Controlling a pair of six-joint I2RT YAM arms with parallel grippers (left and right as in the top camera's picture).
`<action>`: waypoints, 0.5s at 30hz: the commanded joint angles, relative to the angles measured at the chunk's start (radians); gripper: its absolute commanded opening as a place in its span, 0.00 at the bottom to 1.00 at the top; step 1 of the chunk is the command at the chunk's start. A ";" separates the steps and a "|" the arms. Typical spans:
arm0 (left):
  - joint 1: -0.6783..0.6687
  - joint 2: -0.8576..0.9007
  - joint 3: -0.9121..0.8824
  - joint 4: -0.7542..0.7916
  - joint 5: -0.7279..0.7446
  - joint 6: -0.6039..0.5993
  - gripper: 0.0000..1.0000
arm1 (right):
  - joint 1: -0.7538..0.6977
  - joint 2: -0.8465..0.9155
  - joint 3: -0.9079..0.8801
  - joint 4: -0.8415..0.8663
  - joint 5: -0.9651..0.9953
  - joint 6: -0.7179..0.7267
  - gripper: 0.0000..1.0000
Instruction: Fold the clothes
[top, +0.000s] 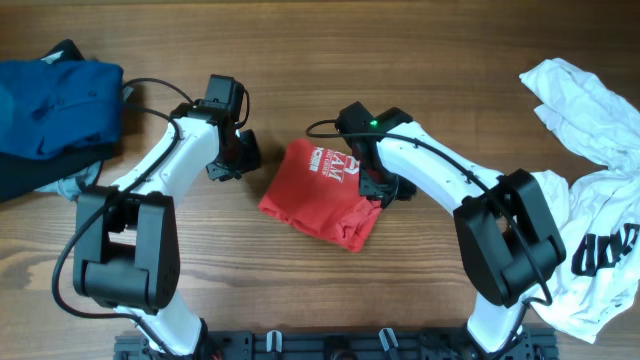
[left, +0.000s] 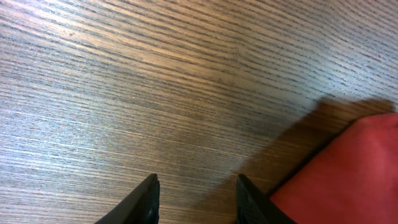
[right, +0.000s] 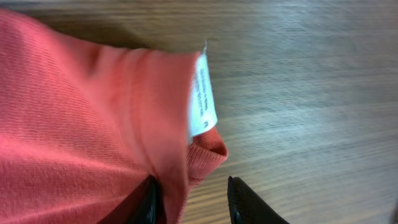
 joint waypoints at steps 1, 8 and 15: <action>0.002 0.009 0.012 -0.011 0.005 0.001 0.40 | -0.017 -0.035 0.007 -0.069 0.111 0.124 0.38; 0.002 0.009 0.012 -0.016 0.005 0.001 0.43 | -0.024 -0.283 0.007 0.093 -0.294 -0.307 0.42; 0.002 0.009 0.012 -0.016 0.005 0.001 0.44 | 0.007 -0.170 -0.062 0.073 -0.510 -0.391 0.41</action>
